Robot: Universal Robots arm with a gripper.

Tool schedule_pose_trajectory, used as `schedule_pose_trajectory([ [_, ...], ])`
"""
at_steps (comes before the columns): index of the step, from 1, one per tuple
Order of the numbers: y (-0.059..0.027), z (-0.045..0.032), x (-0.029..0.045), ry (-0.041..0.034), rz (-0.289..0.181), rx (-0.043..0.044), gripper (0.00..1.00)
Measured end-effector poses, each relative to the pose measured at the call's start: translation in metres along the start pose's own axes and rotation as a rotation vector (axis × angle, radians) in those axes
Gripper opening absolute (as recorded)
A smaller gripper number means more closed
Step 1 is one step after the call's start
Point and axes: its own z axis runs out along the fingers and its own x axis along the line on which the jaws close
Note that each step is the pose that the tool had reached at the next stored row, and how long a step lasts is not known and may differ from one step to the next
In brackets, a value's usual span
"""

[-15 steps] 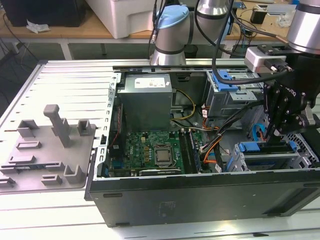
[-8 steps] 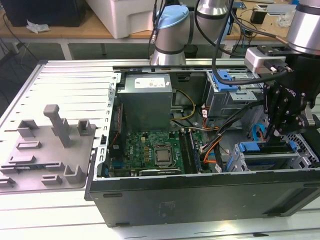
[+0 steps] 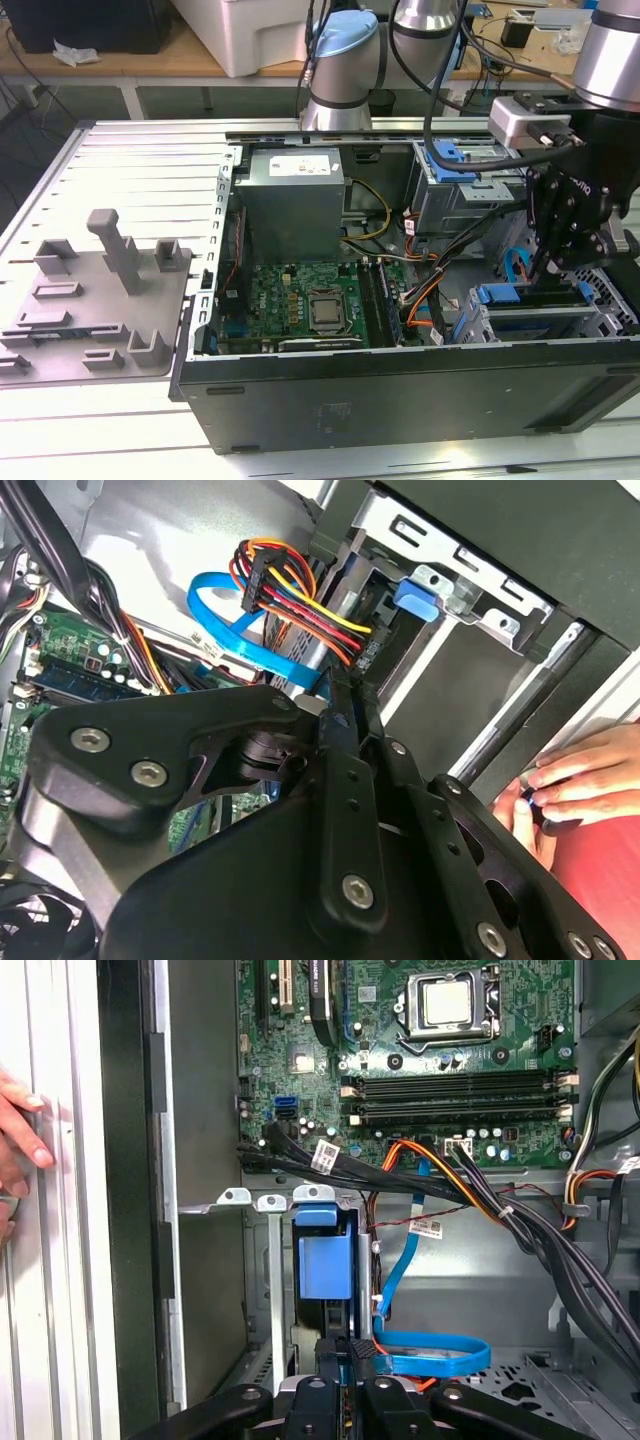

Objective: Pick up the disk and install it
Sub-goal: 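Insert the second disk wire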

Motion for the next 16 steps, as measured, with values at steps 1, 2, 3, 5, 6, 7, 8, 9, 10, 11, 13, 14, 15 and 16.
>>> schedule_pose_trajectory([
  [1, 0.0000, 0.0002, 0.0000, 0.0001, 0.000, 0.0000, 0.16],
  [2, 0.0000, 0.0004, -0.0001, 0.0002, 0.000, 0.0000, 0.16],
  [3, 0.0000, 0.0008, -0.0001, 0.0002, 0.000, 0.0000, 0.16],
  [5, 0.0000, 0.0015, -0.0002, 0.0001, 0.000, -0.0001, 0.16],
  [6, 0.0000, 0.0017, -0.0002, 0.0001, 0.000, -0.0001, 0.16],
  [7, 0.0001, 0.0018, -0.0003, -0.0001, 0.000, -0.0001, 0.16],
  [8, 0.0001, 0.0019, -0.0003, -0.0001, 0.000, -0.0001, 0.16],
  [9, 0.0001, 0.0021, -0.0003, -0.0002, 0.000, -0.0001, 0.16],
  [10, 0.0000, 0.0022, -0.0003, -0.0002, 0.000, -0.0001, 0.16],
  [11, 0.0001, 0.0023, -0.0004, -0.0003, 0.000, -0.0001, 0.16],
  [13, 0.0001, 0.0025, -0.0004, -0.0003, 0.000, -0.0001, 0.16],
  [14, 0.0001, 0.0026, -0.0004, -0.0003, 0.000, 0.0000, 0.16],
  [15, 0.0001, 0.0027, -0.0004, -0.0002, 0.000, -0.0001, 0.16],
  [16, 0.0001, 0.0028, -0.0004, -0.0002, 0.000, -0.0001, 0.16],
])
